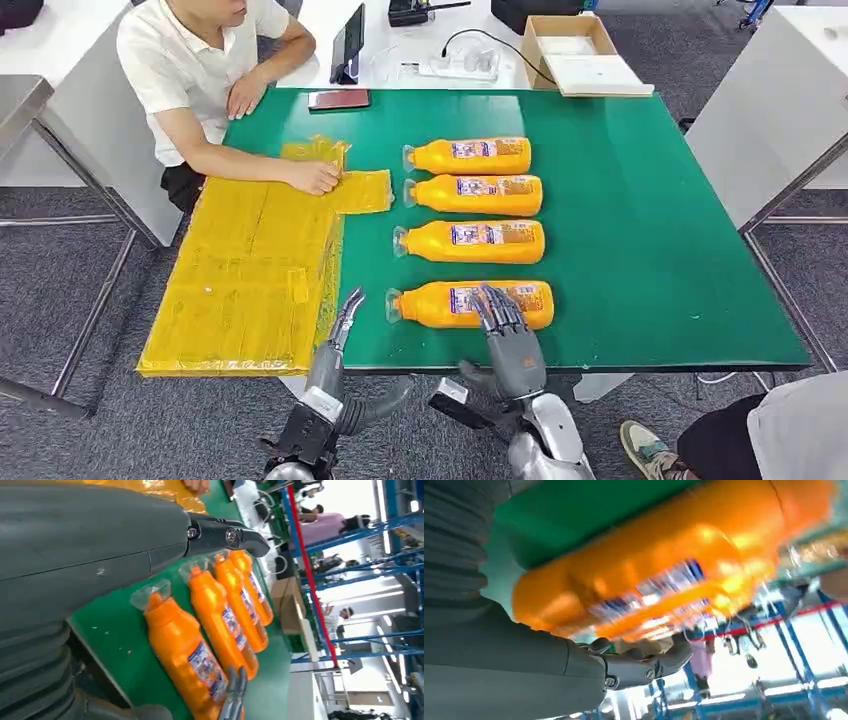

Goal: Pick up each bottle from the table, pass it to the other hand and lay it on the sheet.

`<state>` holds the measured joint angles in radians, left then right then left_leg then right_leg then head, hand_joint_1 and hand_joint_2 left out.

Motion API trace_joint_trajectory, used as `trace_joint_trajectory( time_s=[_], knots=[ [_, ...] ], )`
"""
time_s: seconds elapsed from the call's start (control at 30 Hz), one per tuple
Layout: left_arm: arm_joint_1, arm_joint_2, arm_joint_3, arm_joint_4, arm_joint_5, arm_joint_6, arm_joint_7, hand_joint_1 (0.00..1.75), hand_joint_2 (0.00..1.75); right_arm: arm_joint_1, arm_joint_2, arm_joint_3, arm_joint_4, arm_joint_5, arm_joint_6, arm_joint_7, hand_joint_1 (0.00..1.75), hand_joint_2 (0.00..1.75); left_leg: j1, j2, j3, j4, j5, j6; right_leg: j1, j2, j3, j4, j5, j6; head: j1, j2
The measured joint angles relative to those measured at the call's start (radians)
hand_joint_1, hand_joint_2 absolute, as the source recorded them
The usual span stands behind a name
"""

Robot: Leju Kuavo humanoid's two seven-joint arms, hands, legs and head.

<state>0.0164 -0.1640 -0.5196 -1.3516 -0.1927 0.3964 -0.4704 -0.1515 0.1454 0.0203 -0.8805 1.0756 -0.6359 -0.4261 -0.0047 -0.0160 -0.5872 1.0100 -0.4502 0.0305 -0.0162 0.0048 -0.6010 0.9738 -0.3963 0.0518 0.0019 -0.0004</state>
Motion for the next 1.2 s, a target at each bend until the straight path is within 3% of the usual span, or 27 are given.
trace_joint_trajectory(
  time_s=[0.33,0.67,0.87,1.2],
  knots=[
    [0.015,0.003,0.003,-0.036,-0.019,0.007,0.001,0.00,1.75,0.034,-0.018,0.261,-0.109,-0.206,0.009,0.042,0.00,1.75,0.000,0.000,0.000,0.000,0.000,0.000,0.000,0.000,0.000,0.000,0.000,0.000,0.000,0.000],
    [0.015,0.008,0.010,-0.044,-0.026,-0.010,0.009,0.00,1.75,0.058,-0.032,0.389,-0.188,-0.291,0.024,0.044,0.00,1.75,0.000,0.000,0.000,0.000,0.000,0.000,0.000,0.000,0.000,0.000,0.000,0.000,0.000,0.000],
    [0.014,0.008,0.012,-0.044,-0.019,-0.031,0.027,0.00,1.75,0.025,-0.061,0.396,-0.164,-0.199,0.018,0.189,0.00,1.75,0.000,0.001,0.000,0.000,0.000,0.000,0.000,0.000,0.000,0.000,0.000,0.000,0.000,0.000],
    [0.009,0.010,0.013,-0.051,-0.020,-0.059,0.030,0.00,1.75,-0.090,-0.120,0.316,-0.047,-0.109,0.005,0.256,0.00,1.75,0.000,0.000,0.000,0.000,0.000,0.000,0.000,0.000,0.000,0.000,0.000,0.000,0.000,0.000]
  ],
)
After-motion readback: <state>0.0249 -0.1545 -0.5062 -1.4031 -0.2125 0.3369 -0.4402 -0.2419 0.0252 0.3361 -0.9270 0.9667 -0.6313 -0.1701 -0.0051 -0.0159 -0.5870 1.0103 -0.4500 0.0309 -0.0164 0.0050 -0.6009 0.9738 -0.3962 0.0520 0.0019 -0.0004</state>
